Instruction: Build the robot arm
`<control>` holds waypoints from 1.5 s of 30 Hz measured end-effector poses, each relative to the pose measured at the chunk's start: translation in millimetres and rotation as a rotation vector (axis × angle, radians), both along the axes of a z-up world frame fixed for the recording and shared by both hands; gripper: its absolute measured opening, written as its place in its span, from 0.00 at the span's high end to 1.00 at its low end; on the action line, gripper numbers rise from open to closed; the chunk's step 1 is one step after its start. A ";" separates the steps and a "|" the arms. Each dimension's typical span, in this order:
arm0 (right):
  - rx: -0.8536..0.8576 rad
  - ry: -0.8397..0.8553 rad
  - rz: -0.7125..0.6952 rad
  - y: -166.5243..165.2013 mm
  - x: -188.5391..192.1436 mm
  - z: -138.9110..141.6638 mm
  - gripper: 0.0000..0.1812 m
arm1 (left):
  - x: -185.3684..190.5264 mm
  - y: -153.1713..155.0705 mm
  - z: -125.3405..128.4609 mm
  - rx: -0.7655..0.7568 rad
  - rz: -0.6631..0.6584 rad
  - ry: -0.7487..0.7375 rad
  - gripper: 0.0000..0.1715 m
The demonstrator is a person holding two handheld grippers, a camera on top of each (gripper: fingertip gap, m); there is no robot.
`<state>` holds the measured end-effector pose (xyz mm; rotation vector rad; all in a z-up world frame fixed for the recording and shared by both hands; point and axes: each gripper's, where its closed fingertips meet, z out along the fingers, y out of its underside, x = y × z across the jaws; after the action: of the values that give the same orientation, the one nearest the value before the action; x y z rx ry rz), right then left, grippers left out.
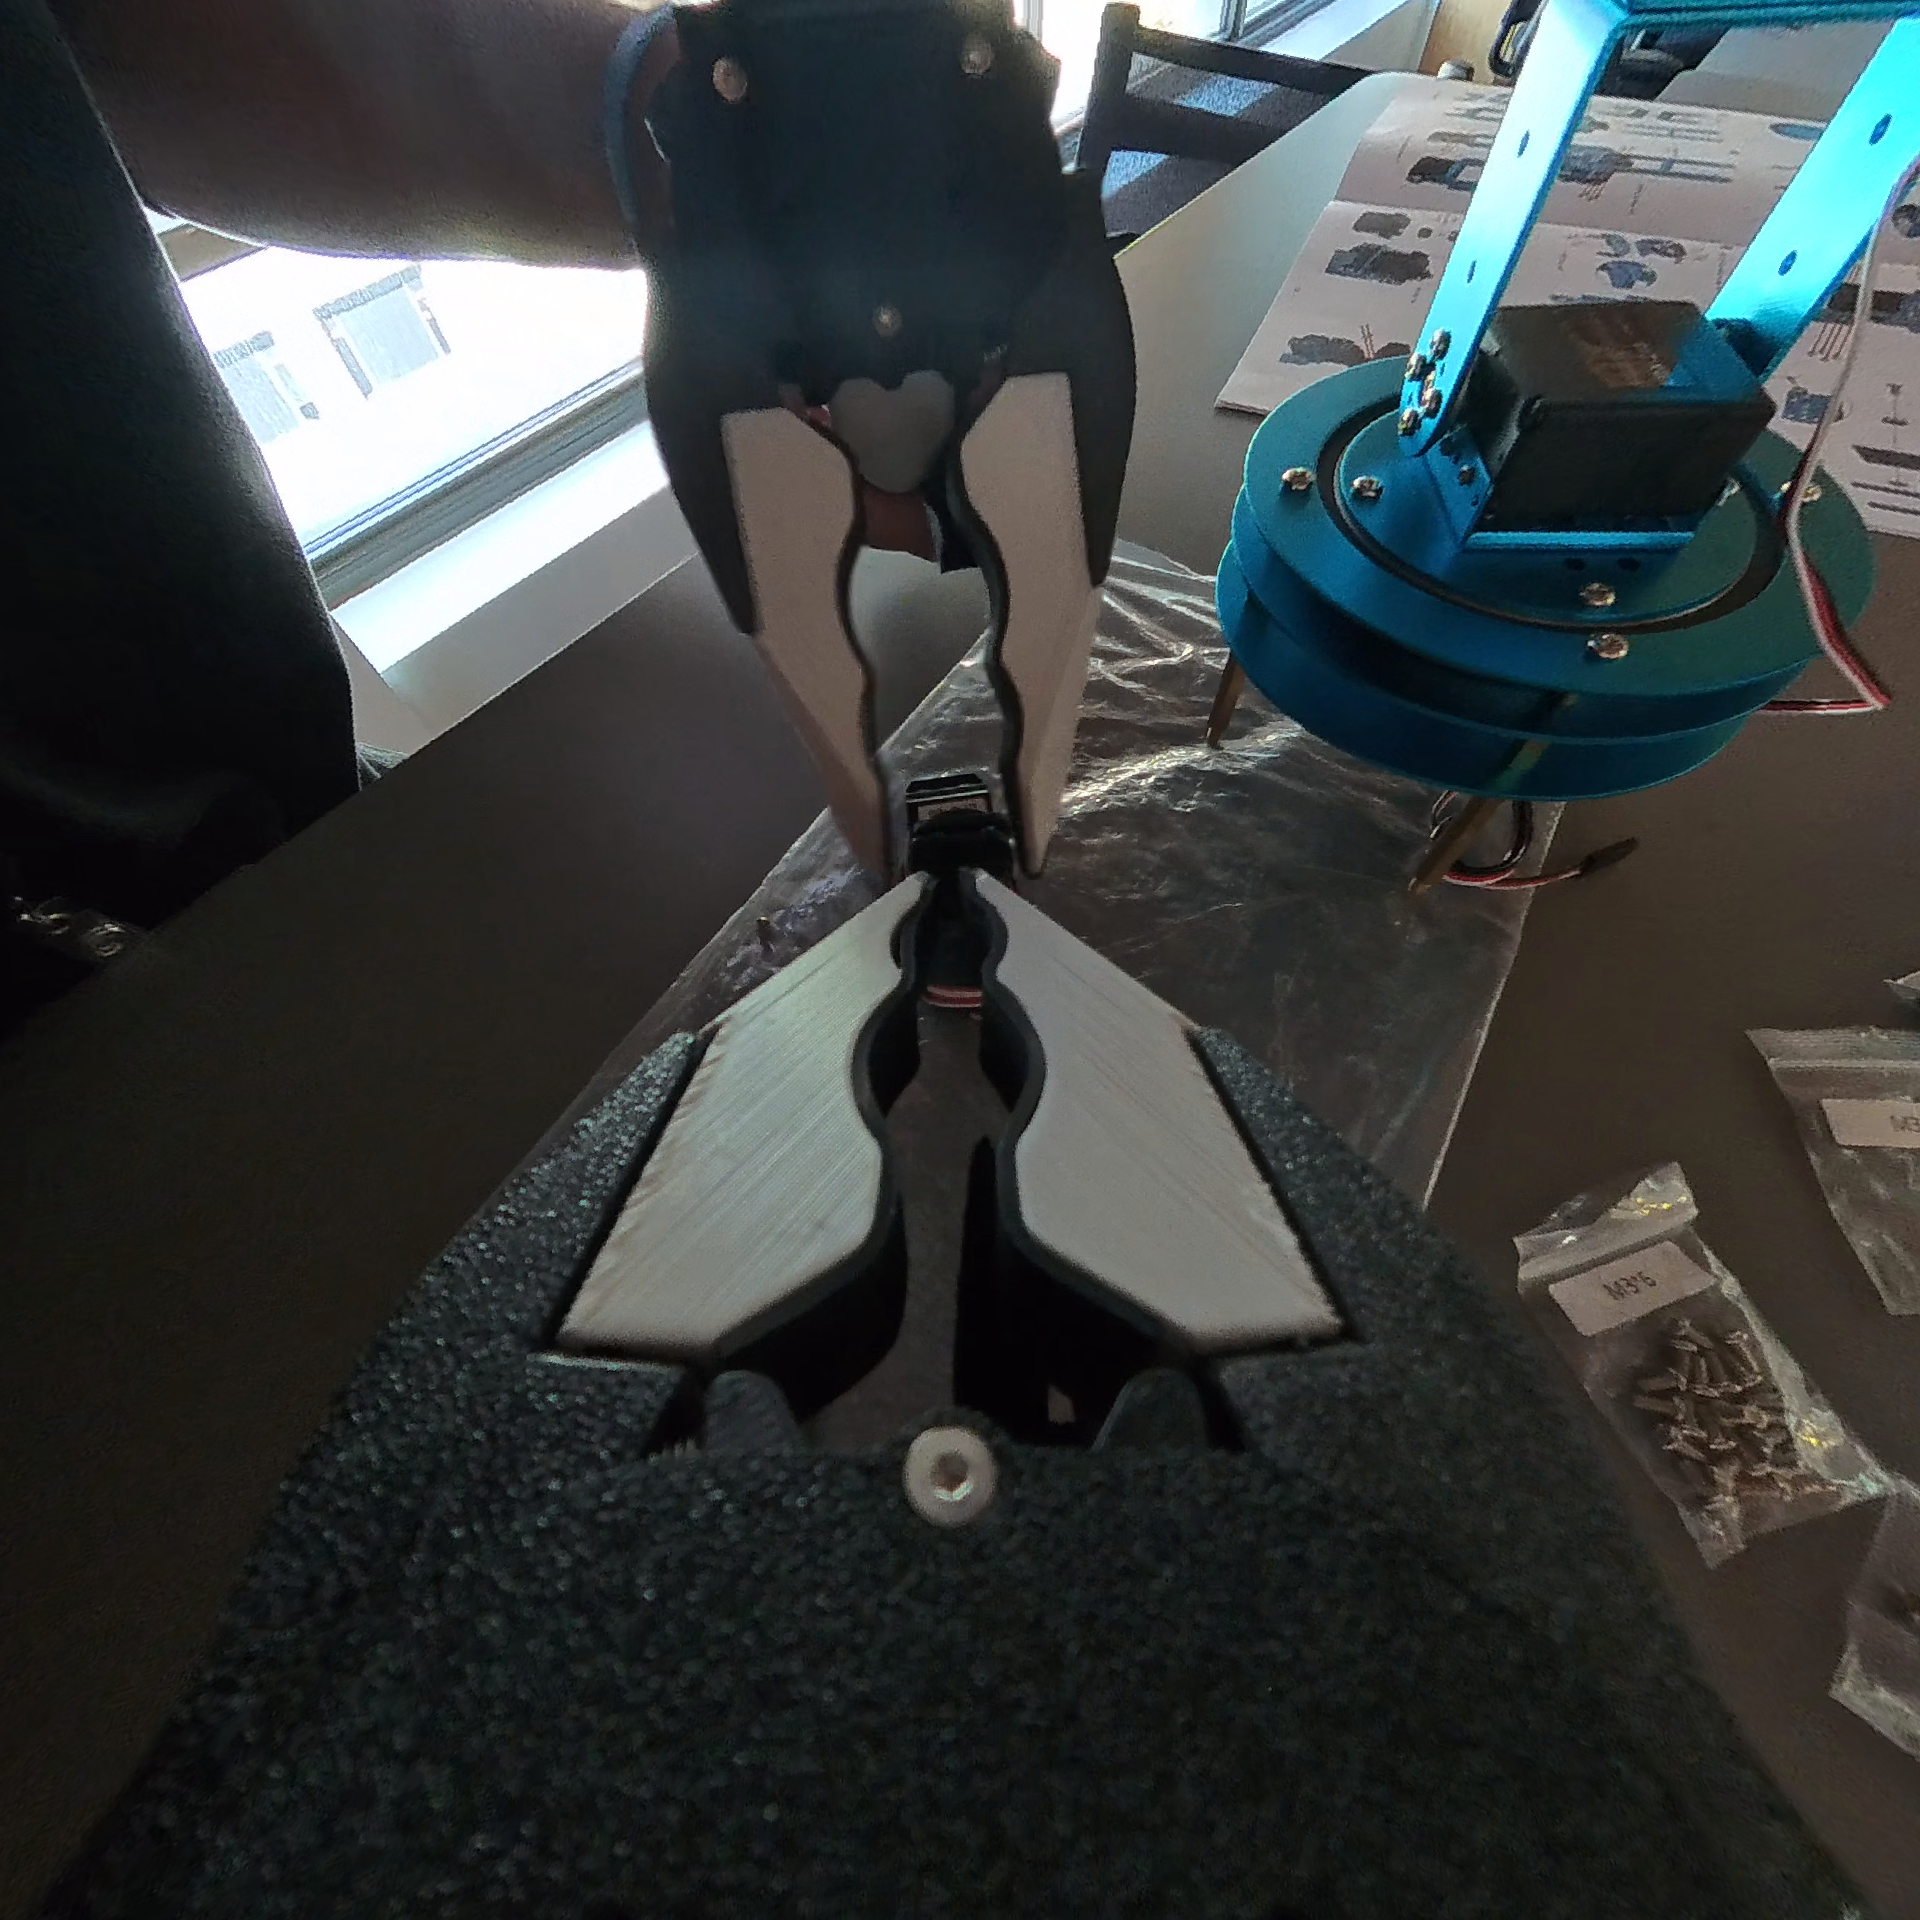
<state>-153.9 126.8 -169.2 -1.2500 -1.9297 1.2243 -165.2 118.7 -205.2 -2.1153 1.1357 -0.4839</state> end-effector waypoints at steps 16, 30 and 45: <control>-0.011 0.001 0.001 1.0 0.7 0.1 0.98 | 18.3 11.1 35.9 0.076 0.019 -0.249 0.80; -0.023 -0.001 0.021 -0.3 -0.8 0.2 0.98 | 20.8 12.1 30.7 0.071 -0.007 -0.252 0.85; -0.031 -0.003 0.026 0.1 0.0 0.1 0.98 | 21.4 13.2 30.9 0.096 -0.015 -0.237 0.89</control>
<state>-153.9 126.8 -169.1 -1.2469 -1.9422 1.2710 -143.8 131.9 -174.4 -1.9102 1.0191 -0.6552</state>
